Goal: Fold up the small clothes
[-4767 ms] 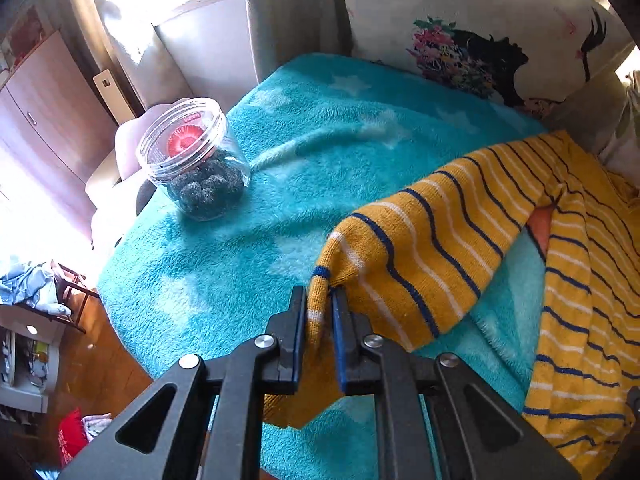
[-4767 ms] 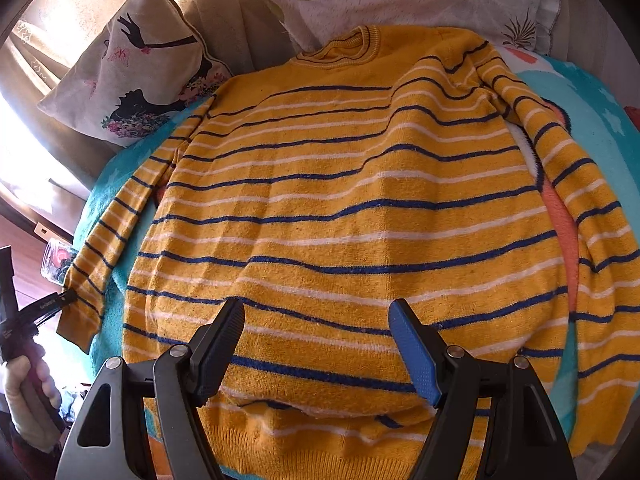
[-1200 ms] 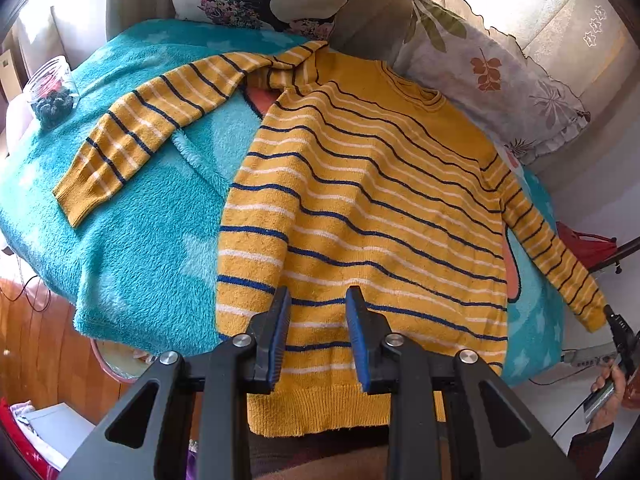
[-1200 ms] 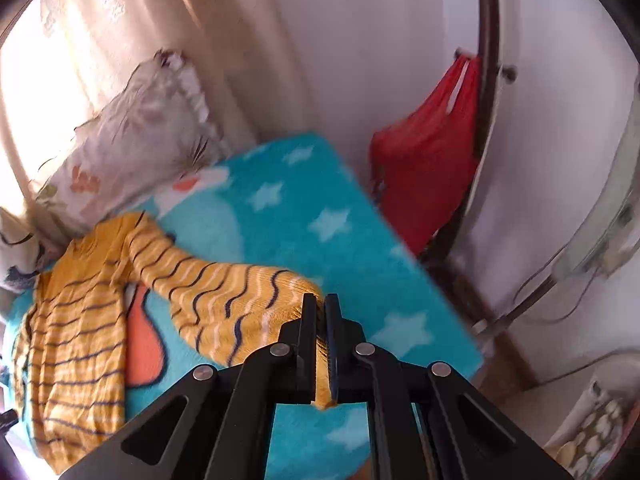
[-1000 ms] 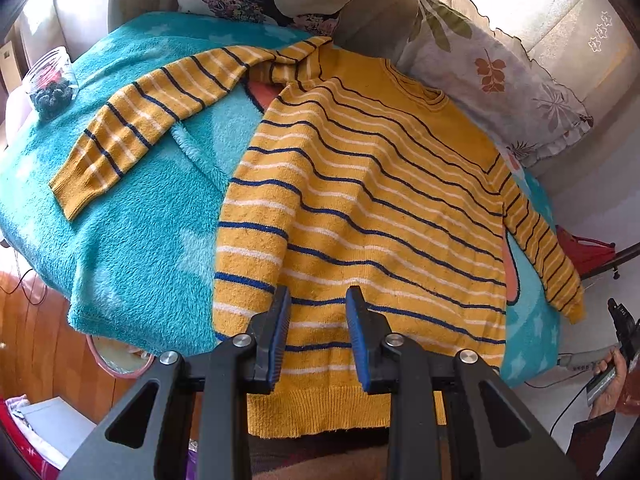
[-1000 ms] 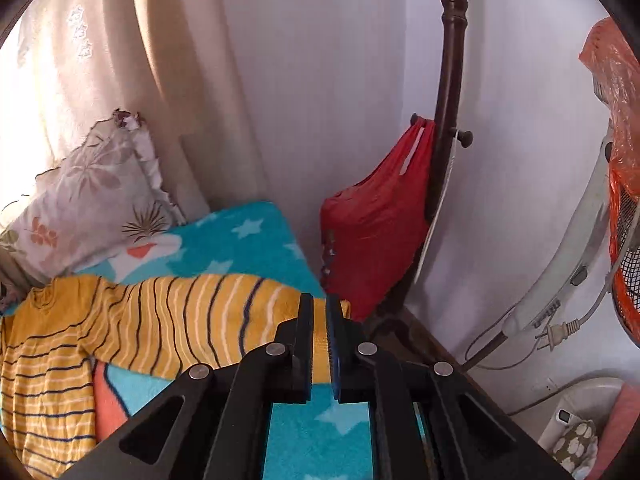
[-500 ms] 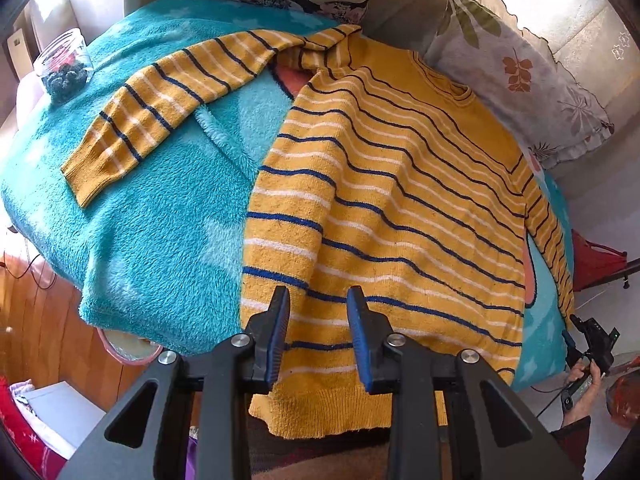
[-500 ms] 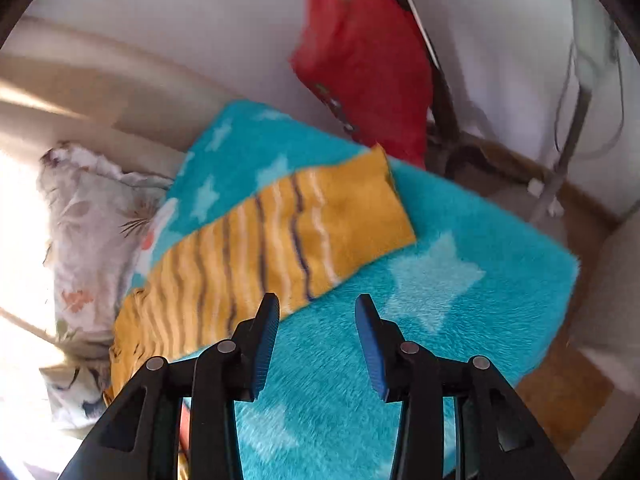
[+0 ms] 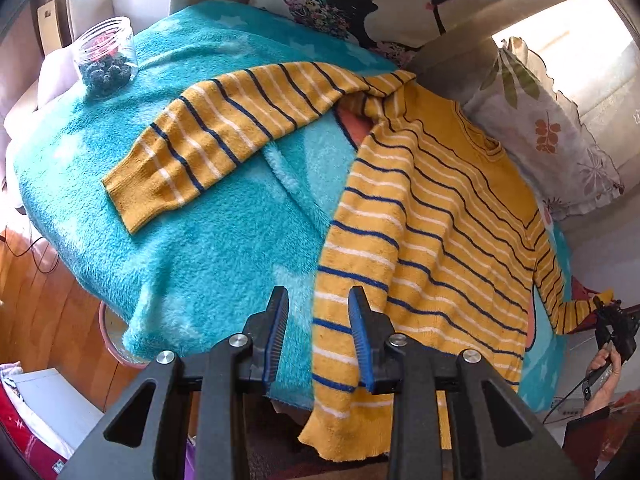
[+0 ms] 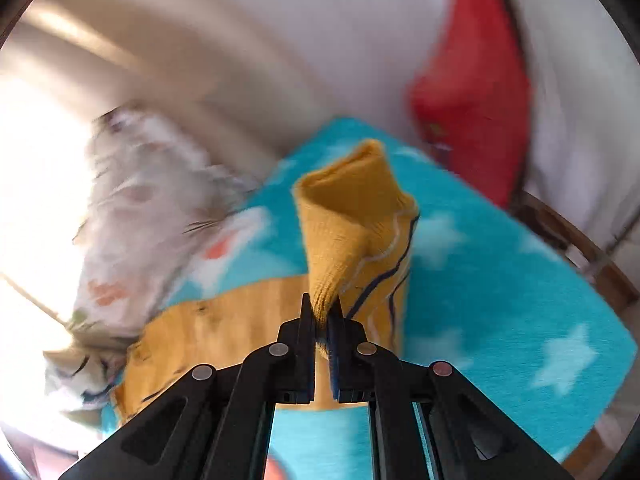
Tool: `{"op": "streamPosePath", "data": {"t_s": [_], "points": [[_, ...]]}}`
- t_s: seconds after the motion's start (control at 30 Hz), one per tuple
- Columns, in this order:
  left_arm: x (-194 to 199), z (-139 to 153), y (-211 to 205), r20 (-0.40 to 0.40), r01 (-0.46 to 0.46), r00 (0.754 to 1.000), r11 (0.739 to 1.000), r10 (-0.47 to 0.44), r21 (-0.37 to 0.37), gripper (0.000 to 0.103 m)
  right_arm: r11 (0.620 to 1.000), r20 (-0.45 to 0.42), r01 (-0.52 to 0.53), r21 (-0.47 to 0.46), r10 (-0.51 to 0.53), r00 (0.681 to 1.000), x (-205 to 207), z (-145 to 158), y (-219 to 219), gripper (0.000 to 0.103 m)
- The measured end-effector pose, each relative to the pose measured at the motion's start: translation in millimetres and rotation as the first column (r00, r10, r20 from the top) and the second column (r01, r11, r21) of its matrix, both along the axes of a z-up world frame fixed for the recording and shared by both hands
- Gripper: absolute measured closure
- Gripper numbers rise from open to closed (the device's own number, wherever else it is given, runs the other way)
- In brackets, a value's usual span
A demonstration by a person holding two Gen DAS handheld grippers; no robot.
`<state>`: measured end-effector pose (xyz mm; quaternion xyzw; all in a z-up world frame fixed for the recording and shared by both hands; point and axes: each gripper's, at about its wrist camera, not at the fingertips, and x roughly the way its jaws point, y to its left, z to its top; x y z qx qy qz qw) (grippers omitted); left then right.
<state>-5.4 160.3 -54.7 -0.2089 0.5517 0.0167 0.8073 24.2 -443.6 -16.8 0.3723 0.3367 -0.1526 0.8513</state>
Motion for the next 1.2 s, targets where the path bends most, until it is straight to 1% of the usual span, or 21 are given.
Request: {"op": "streamPosePath", "data": {"t_s": [0.07, 0.13, 0.17, 0.23, 0.3, 0.37, 0.43, 0.5, 0.57, 0.63, 0.67, 0.7, 0.77, 0.8, 0.83, 0.87, 0.97, 1.0, 1.03, 1.17, 1.2], "points": [[8, -3, 15, 0.006, -0.013, 1.0, 1.0, 0.013, -0.02, 0.073, 0.993, 0.037, -0.118, -0.01, 0.118, 0.992, 35, 22, 48, 0.097], [15, -5, 31, 0.015, -0.022, 1.0, 0.999, 0.023, -0.042, 0.073, 0.972, 0.053, -0.235, -0.027, 0.236, 0.97, 72, 36, 99, 0.097], [19, -6, 39, 0.018, -0.026, 0.999, 0.999, 0.027, -0.047, 0.073, 0.954, 0.051, -0.297, -0.04, 0.299, 0.953, 91, 41, 130, 0.097], [26, -9, 55, 0.02, -0.033, 0.999, 0.998, 0.034, -0.057, 0.073, 0.914, 0.031, -0.402, -0.053, 0.404, 0.914, 123, 40, 190, 0.097], [32, -11, 71, 0.02, -0.038, 0.999, 0.998, 0.039, -0.056, 0.073, 0.864, -0.004, -0.501, -0.047, 0.502, 0.865, 156, 27, 254, 0.097], [36, -13, 86, 0.017, -0.04, 0.999, 0.998, 0.041, -0.043, 0.073, 0.814, -0.055, -0.578, -0.051, 0.576, 0.816, 179, 7, 311, 0.097], [37, -15, 100, 0.013, -0.043, 0.999, 0.999, 0.043, -0.031, 0.073, 0.763, -0.125, -0.642, -0.076, 0.631, 0.765, 197, -17, 364, 0.097], [38, -19, 114, 0.004, -0.046, 0.999, 0.999, 0.046, -0.023, 0.072, 0.725, -0.195, -0.684, -0.082, 0.662, 0.724, 205, -42, 404, 0.097], [38, -23, 127, -0.005, -0.057, 0.998, 0.998, 0.057, -0.026, 0.072, 0.691, -0.246, -0.719, -0.08, 0.685, 0.686, 212, -63, 432, 0.097], [39, -28, 140, -0.018, -0.068, 0.998, 0.997, 0.068, -0.034, 0.072, 0.655, -0.297, -0.749, -0.095, 0.7, 0.65, 215, -75, 453, 0.097], [39, -30, 146, -0.023, -0.074, 0.997, 0.997, 0.073, -0.036, 0.072, 0.636, -0.326, -0.763, -0.116, 0.702, 0.634, 214, -79, 463, 0.095], [39, -31, 152, -0.026, -0.081, 0.996, 0.996, 0.08, -0.038, 0.072, 0.621, -0.347, -0.772, -0.137, 0.7, 0.624, 218, -82, 471, 0.092], [40, -34, 164, -0.033, -0.103, 0.994, 0.994, 0.101, -0.047, 0.072, 0.574, -0.37, -0.801, -0.168, 0.716, 0.591, 212, -81, 486, 0.089], [40, -35, 170, -0.036, -0.113, 0.993, 0.992, 0.111, -0.05, 0.072, 0.549, -0.383, -0.814, -0.191, 0.722, 0.576, 210, -80, 493, 0.082], [41, -36, 176, -0.04, -0.123, 0.992, 0.991, 0.121, -0.051, 0.072, 0.521, -0.386, -0.828, -0.206, 0.734, 0.558, 207, -77, 501, 0.073], [41, -37, 182, -0.042, -0.133, 0.99, 0.99, 0.131, -0.05, 0.072, 0.5, -0.382, -0.842, -0.204, 0.751, 0.538, 205, -75, 507, 0.07], [43, -40, 198, -0.049, -0.165, 0.986, 0.985, 0.162, -0.044, 0.071, 0.474, -0.354, -0.854, -0.214, 0.778, 0.52, 195, -61, 526, 0.07], [44, -40, 202, -0.051, -0.174, 0.984, 0.984, 0.171, -0.044, 0.071, 0.463, -0.338, -0.863, -0.205, 0.794, 0.506, 190, -57, 536, 0.07], [44, -41, 206, -0.051, -0.181, 0.983, 0.982, 0.179, -0.046, 0.071, 0.441, -0.321, -0.879, -0.182, 0.818, 0.477, 184, -57, 551, 0.07], [43, -41, 218, -0.048, -0.203, 0.979, 0.978, 0.2, -0.052, 0.071, 0.296, -0.277, -0.955, -0.022, 0.916, 0.29, 155, -69, 606, 0.07], [42, -41, 220, -0.046, -0.207, 0.978, 0.977, 0.204, -0.051, 0.071, 0.263, -0.274, -0.965, -0.006, 0.928, 0.254, 147, -71, 619, 0.07]]}}
